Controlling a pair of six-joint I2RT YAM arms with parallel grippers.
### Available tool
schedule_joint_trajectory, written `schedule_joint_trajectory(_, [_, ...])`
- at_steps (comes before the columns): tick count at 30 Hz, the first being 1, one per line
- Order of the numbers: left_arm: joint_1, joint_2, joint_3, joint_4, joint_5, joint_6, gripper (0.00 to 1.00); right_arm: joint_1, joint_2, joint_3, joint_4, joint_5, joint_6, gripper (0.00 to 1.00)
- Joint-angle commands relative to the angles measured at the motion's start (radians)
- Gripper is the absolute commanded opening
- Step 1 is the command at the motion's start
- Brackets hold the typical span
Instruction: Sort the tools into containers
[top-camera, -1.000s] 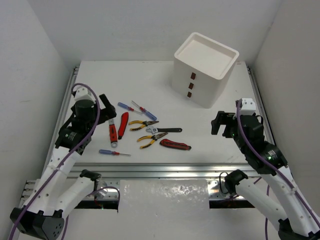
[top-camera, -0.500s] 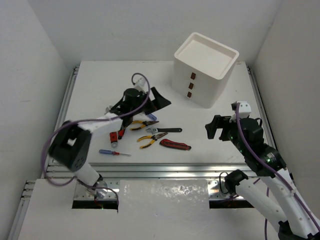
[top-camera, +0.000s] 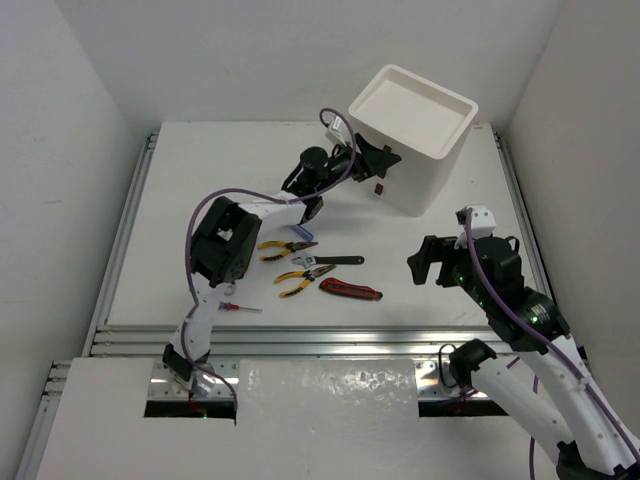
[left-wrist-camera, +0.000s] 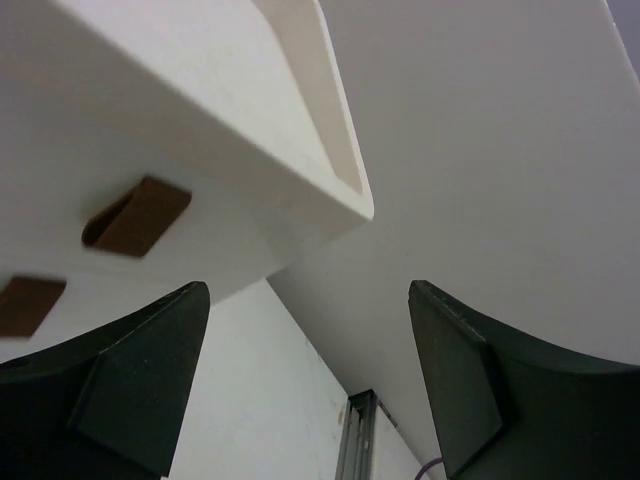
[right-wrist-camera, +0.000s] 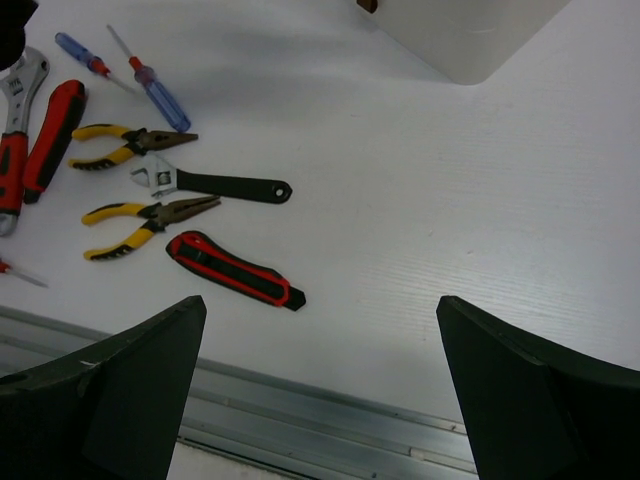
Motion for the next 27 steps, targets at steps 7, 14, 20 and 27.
schedule_joint_trajectory(7, [0.003,0.148,0.250,-0.143,-0.068,0.022,0.74,0.000,0.000,-0.009,0.034,-0.065,-0.001,0.99])
schedule_joint_trajectory(14, [0.011,0.128,0.238,-0.220,-0.137,0.064,0.74,0.000,-0.003,-0.018,0.048,-0.074,-0.002,0.99])
schedule_joint_trajectory(20, [0.028,0.153,0.249,-0.189,-0.135,0.038,0.72,-0.002,-0.001,-0.015,0.045,-0.072,-0.004,0.99])
schedule_joint_trajectory(27, [0.037,0.171,0.316,-0.158,-0.097,0.025,0.66,-0.002,0.000,-0.012,0.042,-0.076,-0.004,0.99])
